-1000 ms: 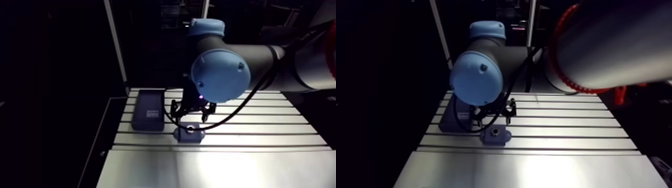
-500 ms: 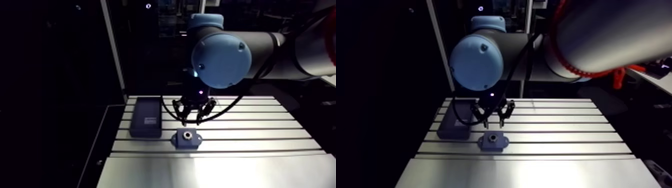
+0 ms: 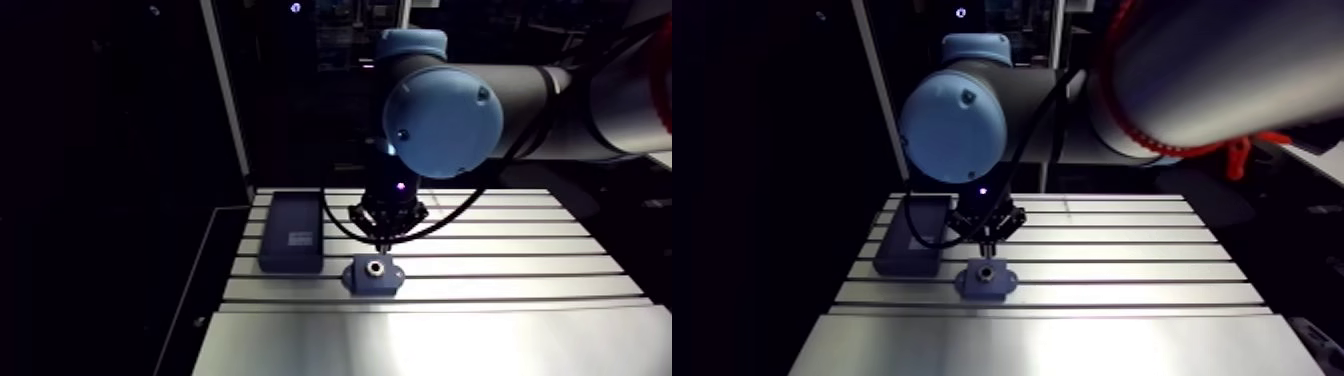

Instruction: Pick up the bearing and press it into the housing until flush.

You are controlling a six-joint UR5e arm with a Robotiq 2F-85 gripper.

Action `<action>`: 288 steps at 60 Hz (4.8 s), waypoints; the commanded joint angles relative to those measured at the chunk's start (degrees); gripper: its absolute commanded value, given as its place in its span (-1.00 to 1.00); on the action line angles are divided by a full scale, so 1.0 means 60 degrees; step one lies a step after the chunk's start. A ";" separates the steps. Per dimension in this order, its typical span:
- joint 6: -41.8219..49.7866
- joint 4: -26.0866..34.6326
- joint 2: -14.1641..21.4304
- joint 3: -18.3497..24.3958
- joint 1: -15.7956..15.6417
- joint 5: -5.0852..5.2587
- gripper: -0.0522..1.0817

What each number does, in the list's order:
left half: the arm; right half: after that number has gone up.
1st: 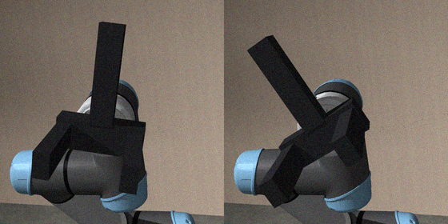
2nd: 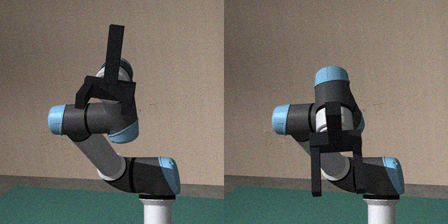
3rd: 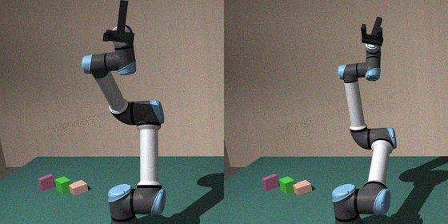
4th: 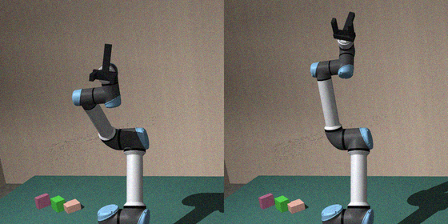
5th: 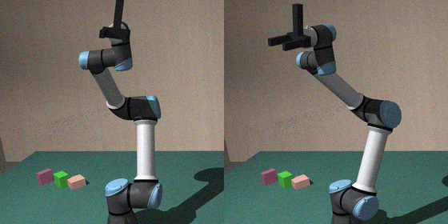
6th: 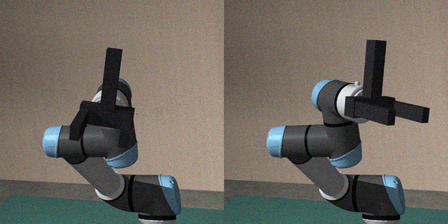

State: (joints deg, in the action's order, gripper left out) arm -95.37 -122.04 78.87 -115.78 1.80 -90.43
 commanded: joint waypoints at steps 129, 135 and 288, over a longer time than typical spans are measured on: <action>0.0639 -0.0996 -0.0644 -0.0369 -0.0095 0.0050 0.98; 0.0639 -0.0996 -0.0644 -0.0369 -0.0095 0.0036 0.98; 0.0595 -0.1216 -0.0805 -0.0442 -0.0125 0.0036 0.98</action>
State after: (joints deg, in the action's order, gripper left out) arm -91.79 -129.35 74.13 -118.43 1.06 -90.22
